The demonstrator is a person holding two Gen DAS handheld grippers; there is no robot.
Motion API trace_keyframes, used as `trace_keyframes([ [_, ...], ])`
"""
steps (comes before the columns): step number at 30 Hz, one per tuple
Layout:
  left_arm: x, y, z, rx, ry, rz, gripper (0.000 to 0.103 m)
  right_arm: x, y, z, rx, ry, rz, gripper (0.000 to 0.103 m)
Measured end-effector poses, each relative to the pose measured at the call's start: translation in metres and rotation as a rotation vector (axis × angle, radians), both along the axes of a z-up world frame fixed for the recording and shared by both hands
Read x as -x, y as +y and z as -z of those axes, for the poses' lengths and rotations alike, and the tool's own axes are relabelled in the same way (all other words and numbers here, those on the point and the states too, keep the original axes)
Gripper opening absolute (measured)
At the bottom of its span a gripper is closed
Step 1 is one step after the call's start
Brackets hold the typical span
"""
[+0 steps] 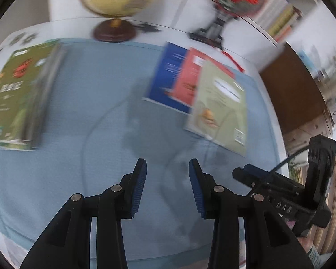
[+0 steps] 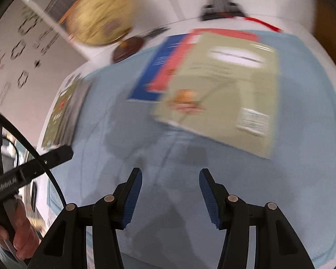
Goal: Organize books
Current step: 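Move both grippers to the light green book on the pile, then grip the light green book's edge with both grippers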
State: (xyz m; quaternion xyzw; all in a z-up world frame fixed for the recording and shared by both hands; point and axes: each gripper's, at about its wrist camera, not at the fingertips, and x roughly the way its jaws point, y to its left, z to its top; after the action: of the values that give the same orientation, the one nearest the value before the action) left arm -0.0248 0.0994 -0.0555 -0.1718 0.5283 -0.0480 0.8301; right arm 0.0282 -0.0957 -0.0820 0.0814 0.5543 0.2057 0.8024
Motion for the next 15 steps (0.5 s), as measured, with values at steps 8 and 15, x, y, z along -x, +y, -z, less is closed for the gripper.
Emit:
trace_keyframes([
  [8,-0.021,-0.062,0.005,-0.011,0.007,0.035,0.036,-0.012,-0.083,0.003,-0.018,0.028,0.099,0.051],
  [15,-0.052,-0.081,0.009,-0.062,0.012,0.036,0.036,-0.033,-0.109,0.003,-0.022,0.02,0.085,0.051],
])
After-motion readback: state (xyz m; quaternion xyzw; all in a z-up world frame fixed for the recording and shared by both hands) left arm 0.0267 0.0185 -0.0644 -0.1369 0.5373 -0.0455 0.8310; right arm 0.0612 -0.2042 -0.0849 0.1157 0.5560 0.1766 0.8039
